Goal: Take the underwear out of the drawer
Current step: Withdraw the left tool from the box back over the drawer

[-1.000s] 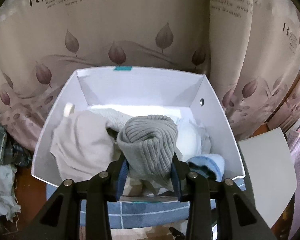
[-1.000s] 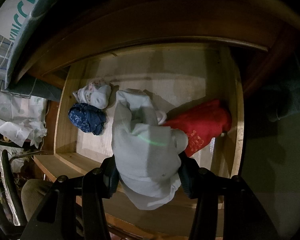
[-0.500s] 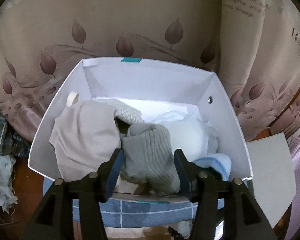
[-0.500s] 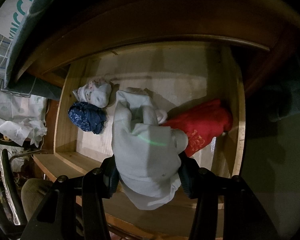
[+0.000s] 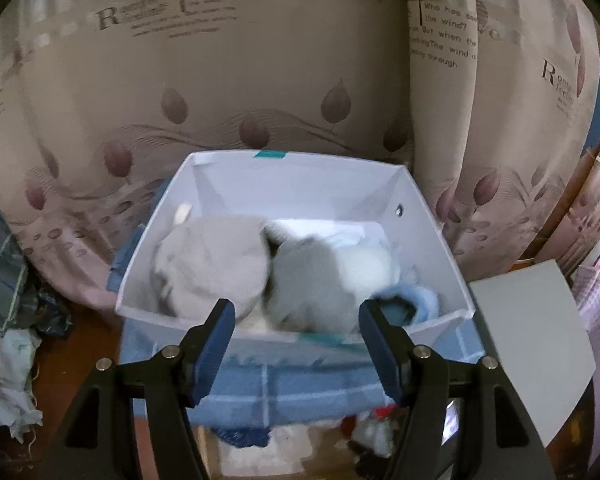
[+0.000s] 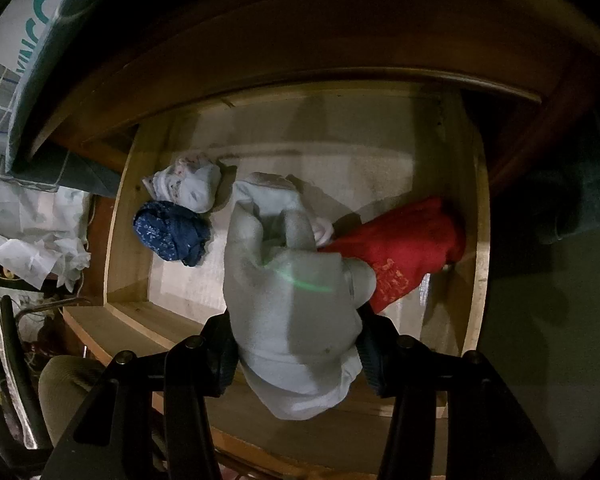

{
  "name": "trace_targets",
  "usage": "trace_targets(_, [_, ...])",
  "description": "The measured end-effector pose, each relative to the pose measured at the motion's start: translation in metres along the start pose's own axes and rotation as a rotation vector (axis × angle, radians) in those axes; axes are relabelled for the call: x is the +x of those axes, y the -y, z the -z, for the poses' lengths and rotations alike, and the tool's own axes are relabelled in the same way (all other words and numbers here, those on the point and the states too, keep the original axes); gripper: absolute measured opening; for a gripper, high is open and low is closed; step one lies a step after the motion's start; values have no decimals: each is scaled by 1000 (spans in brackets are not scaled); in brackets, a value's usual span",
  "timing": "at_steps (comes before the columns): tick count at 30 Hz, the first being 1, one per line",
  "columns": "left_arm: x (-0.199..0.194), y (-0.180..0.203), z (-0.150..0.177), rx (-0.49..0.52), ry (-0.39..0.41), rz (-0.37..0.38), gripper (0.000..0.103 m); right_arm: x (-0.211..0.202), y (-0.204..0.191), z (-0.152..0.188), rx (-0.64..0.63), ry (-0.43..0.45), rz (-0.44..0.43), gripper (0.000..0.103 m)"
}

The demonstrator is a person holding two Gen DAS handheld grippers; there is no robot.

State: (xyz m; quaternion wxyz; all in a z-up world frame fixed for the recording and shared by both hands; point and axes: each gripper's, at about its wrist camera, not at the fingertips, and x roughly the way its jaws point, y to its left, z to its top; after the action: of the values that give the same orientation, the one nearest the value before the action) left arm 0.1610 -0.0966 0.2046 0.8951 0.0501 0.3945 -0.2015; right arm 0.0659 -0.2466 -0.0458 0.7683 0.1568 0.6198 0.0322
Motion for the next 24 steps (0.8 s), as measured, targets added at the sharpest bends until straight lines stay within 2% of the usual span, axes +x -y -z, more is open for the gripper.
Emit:
trace_targets(6, [0,-32,59,-10,-40,-122,66,1,-2,0,-6,-4,11,47])
trace_targets(13, [25,-82,143,-157,-152,-195,66,1,-5,-1,-24,-4,45,47])
trace_targets(16, [33,-95,172,-193,-173,-242,66,2,-7,-1,-33,-4,58,47])
trace_targets(19, [42,-102,193,-198,-176,-277,66,2,-8,0,-42,-4,75,47])
trace_targets(24, [53,-104,212,-193,-175,-292,66,-1,-11,1,-58,11,103,47])
